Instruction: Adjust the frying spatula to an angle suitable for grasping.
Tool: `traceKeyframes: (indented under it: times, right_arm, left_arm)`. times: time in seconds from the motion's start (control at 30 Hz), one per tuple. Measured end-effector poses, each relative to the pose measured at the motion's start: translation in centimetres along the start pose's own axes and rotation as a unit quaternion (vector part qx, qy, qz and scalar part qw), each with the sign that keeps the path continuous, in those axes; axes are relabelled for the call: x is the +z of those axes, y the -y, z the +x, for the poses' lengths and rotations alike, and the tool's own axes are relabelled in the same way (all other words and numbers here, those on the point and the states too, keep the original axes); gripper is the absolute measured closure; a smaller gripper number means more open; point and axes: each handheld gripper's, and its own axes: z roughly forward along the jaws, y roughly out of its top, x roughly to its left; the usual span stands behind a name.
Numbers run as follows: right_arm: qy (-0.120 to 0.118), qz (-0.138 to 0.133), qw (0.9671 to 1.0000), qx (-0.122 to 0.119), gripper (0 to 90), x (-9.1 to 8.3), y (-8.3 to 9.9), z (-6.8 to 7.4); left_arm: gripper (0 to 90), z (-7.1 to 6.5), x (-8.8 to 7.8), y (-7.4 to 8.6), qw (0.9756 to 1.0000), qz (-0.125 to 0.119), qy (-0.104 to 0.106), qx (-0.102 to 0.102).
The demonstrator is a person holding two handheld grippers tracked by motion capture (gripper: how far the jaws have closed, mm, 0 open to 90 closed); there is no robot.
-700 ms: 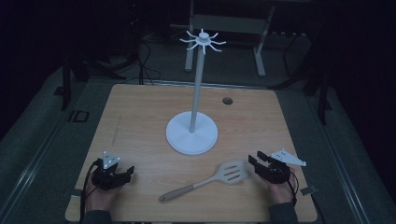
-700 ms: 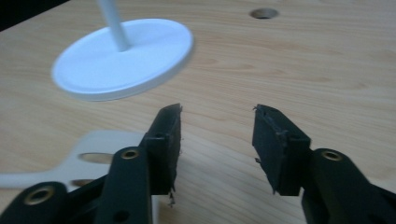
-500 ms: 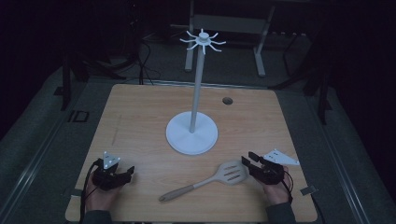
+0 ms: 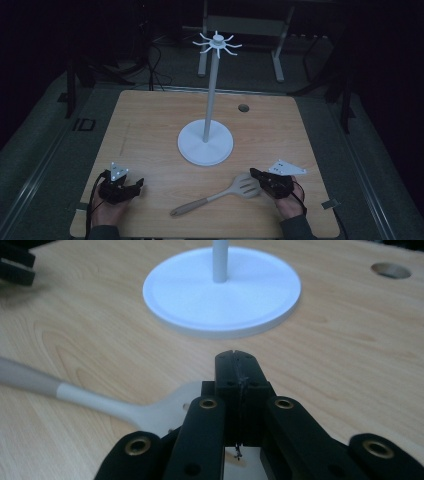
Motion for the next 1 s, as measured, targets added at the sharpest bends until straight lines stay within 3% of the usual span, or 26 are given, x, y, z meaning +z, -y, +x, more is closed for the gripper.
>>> traceKeyframes:
  times: [0.07,0.3,0.63,0.87,1.0]
  right_arm:
    - [0.001,0.003,1.0,-0.001,89.9,0.1,0.1,0.1]
    - [0.003,0.063,0.998,-0.011,89.9,0.4,1.3,-0.2]
    - [0.006,0.083,0.9965,0.001,89.9,0.0,2.0,-0.4]
    - [0.018,0.119,0.9927,0.013,89.9,0.1,2.8,-0.1]
    - [0.012,0.14,0.9901,0.009,89.9,-0.1,3.3,0.3]
  left_arm:
    - [32.0,0.0,0.0,0.0,1.0,0.0,0.0,0.0]
    - [32.0,0.0,0.0,0.0,1.0,0.001,0.0,0.0]
    - [32.0,0.0,0.0,0.0,1.0,0.001,-0.001,0.0]
    - [32.0,0.0,0.0,0.0,1.0,0.0,-0.002,-0.002]
    - [32.0,0.0,0.0,0.0,1.0,0.0,-0.002,-0.001]
